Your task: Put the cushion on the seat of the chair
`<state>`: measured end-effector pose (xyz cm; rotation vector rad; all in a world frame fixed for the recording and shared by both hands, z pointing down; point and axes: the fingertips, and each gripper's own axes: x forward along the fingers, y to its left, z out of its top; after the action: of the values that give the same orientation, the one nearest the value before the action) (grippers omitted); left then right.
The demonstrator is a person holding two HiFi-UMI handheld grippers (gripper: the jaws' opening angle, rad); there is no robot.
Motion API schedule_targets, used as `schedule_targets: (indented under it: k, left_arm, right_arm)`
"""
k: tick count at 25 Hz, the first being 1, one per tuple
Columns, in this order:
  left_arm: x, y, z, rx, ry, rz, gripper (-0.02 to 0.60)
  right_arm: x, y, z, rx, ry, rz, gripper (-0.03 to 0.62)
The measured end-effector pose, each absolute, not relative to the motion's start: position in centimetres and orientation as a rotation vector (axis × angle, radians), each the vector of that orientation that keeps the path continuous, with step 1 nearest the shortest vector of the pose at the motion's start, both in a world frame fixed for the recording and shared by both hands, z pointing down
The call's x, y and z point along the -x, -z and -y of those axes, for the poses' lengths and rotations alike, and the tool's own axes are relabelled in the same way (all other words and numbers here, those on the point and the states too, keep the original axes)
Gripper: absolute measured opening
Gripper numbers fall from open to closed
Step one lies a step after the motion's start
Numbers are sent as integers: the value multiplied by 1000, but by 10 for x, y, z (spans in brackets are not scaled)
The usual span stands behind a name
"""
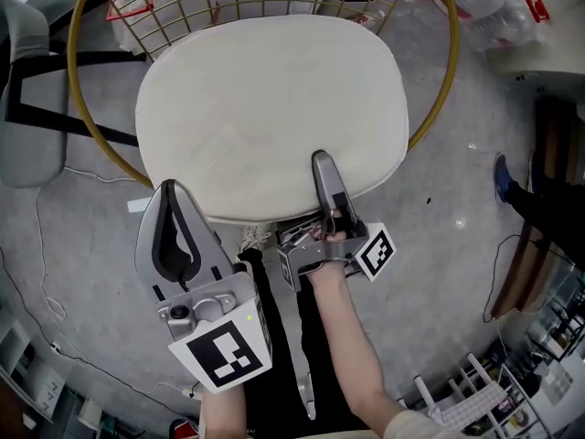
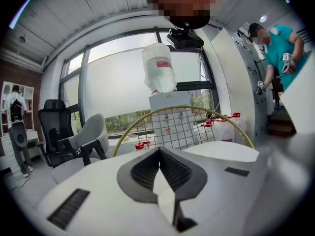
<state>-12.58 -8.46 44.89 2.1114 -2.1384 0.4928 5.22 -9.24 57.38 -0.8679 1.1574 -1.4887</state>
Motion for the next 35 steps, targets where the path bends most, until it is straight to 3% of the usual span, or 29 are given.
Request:
schedule_targets:
  k: [35]
  left_arm:
    - [122, -495, 62, -2047, -553, 2017, 14]
  right_arm:
    - [-44, -653, 79, 1073, 1591, -1030, 52]
